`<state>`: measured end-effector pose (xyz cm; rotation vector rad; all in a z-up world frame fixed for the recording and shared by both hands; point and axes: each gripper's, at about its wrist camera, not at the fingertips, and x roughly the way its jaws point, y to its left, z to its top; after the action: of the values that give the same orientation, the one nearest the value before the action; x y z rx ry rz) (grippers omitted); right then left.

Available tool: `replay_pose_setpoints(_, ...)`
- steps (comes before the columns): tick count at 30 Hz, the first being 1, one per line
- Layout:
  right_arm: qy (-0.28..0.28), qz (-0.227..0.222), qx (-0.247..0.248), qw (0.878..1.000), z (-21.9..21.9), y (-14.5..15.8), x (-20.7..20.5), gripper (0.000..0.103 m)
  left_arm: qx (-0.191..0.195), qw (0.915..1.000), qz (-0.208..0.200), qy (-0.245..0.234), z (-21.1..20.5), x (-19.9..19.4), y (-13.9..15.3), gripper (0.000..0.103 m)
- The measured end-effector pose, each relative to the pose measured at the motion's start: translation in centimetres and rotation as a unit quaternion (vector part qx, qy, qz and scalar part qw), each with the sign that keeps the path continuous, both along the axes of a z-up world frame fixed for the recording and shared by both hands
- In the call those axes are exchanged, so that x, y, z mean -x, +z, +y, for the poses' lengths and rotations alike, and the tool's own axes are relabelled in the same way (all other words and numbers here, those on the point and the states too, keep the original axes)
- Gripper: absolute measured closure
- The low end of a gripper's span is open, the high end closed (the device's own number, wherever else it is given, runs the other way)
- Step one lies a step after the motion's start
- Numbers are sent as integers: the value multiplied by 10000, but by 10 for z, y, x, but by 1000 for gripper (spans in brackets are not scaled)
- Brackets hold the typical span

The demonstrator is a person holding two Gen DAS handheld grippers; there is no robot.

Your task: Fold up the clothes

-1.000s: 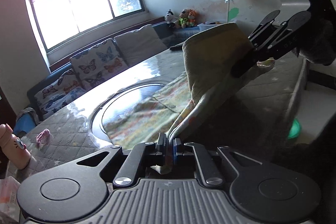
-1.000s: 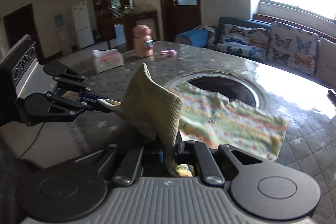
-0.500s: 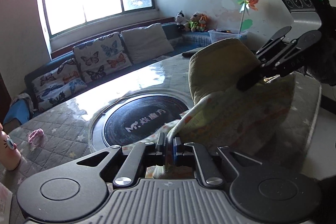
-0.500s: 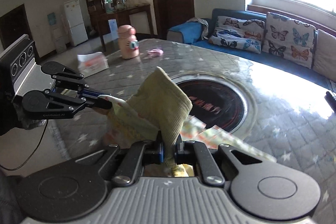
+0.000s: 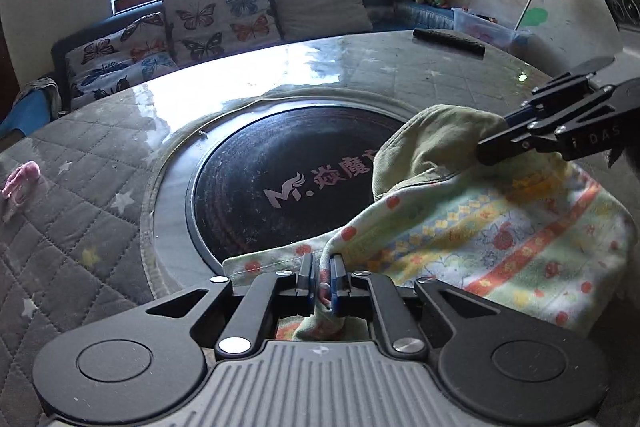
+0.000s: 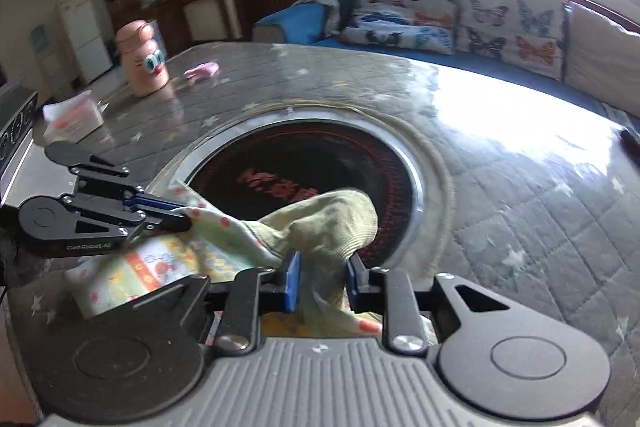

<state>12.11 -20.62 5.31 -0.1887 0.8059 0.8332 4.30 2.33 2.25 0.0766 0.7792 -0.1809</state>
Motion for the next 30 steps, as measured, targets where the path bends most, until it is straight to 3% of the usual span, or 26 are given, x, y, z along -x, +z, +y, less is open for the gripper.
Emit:
replay_pose_setpoints(3,-293,-87,-18,9995,-23,-2,9,66,1,10000,-8,12,0,1,1,94)
replay_pose_setpoints(8,-1070,-69,-72,9942,-64,-11,21,65,-12,10000,-19,75,-4,2,3,95)
replay_pose_setpoints(12,-1352,103,-120,9907,-81,-24,21,65,-59,9999,-14,114,-9,0,6,96)
replay_pose_setpoints(14,-1387,136,-121,9902,-81,-32,21,68,-77,9999,-21,126,-9,0,7,96)
replay_pose_setpoints(18,-1477,26,-126,9889,-77,-37,21,95,-101,9998,-79,148,-9,1,13,96)
replay_pose_setpoints(24,-1482,-1000,-273,9835,-65,-9,32,97,-132,9989,-362,269,-8,3,29,96)
replay_pose_setpoints(30,-1625,-720,-206,9839,-49,-33,-4,97,-225,9982,-76,550,0,-11,11,96)
